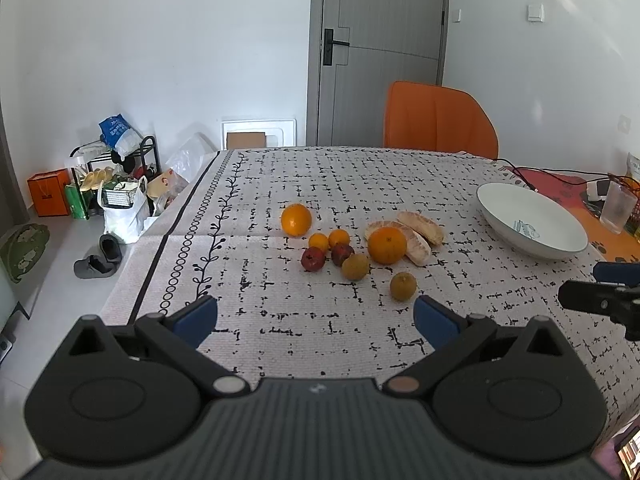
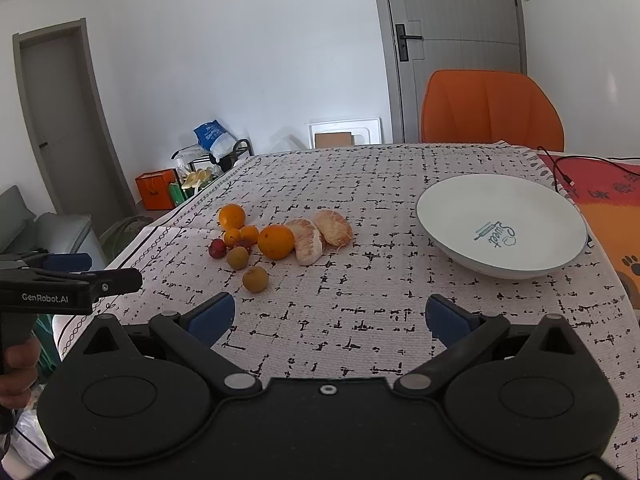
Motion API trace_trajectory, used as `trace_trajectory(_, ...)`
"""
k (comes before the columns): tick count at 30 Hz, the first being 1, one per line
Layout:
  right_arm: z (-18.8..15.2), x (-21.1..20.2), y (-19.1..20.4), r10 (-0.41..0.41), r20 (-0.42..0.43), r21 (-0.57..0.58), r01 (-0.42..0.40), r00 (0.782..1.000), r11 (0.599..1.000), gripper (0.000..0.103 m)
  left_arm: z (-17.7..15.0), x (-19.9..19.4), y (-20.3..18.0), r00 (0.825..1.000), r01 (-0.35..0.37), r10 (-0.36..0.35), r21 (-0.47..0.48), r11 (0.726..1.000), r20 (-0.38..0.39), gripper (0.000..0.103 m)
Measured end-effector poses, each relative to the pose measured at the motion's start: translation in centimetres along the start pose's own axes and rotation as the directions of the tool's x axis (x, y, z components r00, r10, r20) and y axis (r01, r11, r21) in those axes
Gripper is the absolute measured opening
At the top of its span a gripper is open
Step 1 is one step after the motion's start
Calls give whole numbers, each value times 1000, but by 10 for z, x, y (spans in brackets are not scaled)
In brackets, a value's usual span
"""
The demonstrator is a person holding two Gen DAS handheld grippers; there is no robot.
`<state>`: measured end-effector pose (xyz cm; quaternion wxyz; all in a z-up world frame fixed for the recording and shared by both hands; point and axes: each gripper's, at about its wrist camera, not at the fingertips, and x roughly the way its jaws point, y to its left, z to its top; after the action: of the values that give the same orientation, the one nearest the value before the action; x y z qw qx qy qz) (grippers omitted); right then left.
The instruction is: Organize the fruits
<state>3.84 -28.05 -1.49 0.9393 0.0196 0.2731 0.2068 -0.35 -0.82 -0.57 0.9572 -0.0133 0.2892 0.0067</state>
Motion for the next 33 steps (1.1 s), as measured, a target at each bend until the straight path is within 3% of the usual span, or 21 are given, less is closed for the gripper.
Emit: trace_trajectory(33,0,-1,4,-3,2,-8,3,1000,1000,103,0,-5,6,1000,-1,1,-2,1000,10,103)
